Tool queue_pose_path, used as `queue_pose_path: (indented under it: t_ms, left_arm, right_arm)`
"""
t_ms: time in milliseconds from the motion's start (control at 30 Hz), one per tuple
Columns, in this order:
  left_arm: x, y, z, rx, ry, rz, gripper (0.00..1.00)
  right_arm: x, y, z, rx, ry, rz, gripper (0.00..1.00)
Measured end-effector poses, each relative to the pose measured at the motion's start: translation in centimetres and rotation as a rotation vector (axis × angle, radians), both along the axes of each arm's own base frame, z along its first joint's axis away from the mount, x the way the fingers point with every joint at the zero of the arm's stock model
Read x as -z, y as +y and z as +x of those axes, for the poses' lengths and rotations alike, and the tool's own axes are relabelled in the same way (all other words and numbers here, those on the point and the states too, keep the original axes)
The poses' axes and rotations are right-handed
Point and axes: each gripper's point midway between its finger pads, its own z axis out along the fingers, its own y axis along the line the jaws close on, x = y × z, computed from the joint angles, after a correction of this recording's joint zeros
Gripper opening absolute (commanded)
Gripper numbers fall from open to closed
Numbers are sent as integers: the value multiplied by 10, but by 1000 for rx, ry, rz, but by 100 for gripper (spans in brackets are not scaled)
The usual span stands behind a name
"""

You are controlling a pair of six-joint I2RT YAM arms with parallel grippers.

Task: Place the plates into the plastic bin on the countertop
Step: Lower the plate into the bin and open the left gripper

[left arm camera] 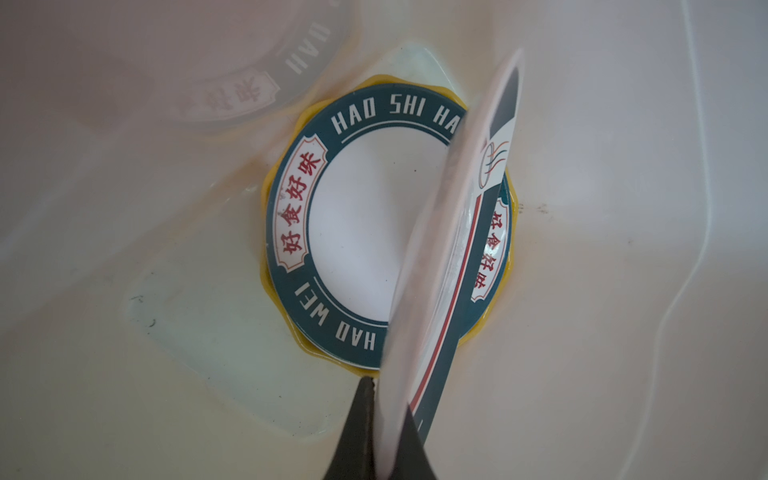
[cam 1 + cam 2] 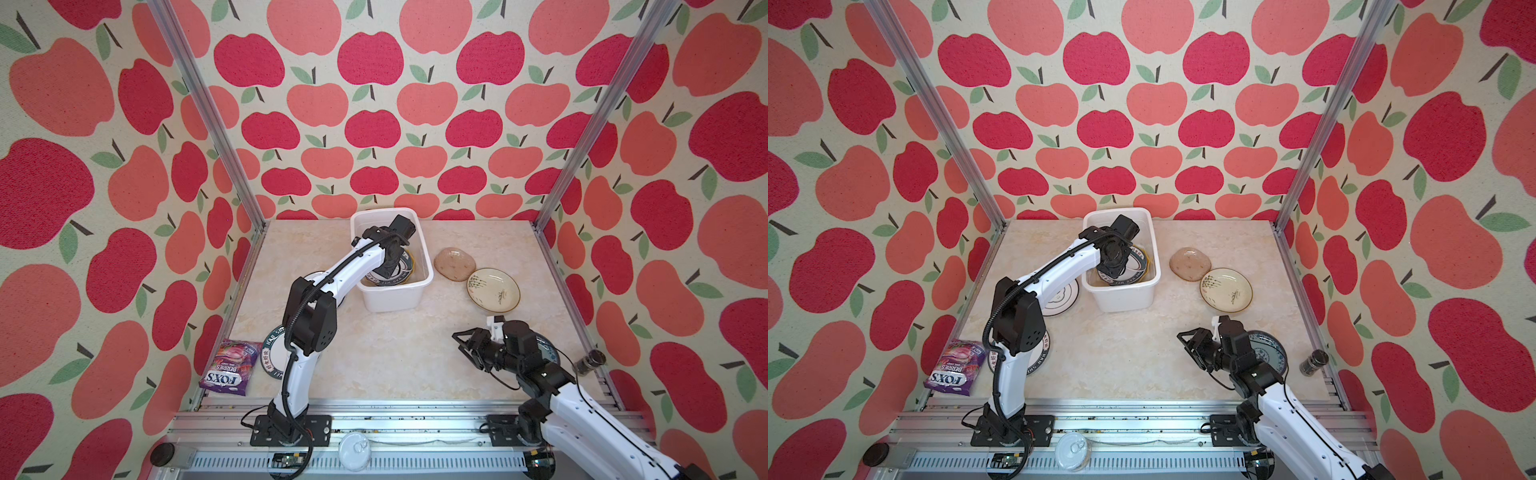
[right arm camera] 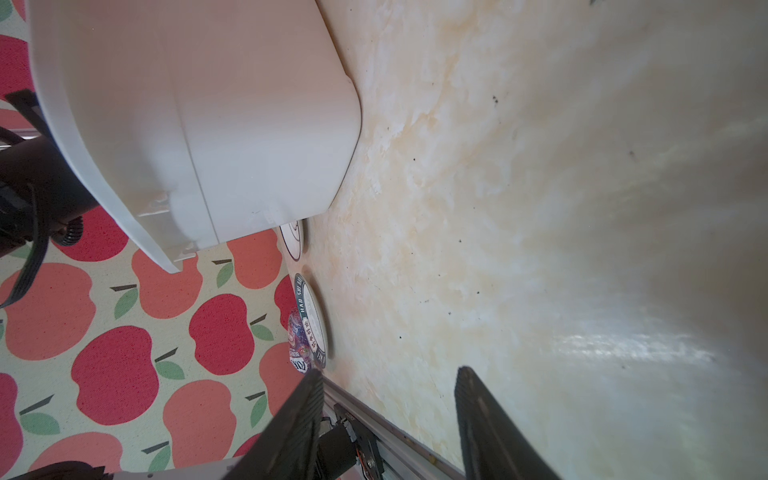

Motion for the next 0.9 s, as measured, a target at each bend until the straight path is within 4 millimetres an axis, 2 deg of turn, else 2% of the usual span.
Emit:
queue_pose_path:
  t_ms: [300, 633, 767, 900]
  left_arm:
    - [6, 2, 5, -10, -11, -9, 13]
    - [10, -2, 5, -8, -6, -30, 15]
    - [12, -2, 5, -8, -2, -30, 26]
    - [15, -3, 3, -3, 8, -29, 30]
  right_arm:
    - [0, 0, 0, 2, 2, 1, 54]
    - [-2, -1, 1, 8, -4, 5, 54]
    - [-4, -1, 1, 9, -12, 10, 54]
    - [-4, -3, 1, 14, -11, 9, 54]
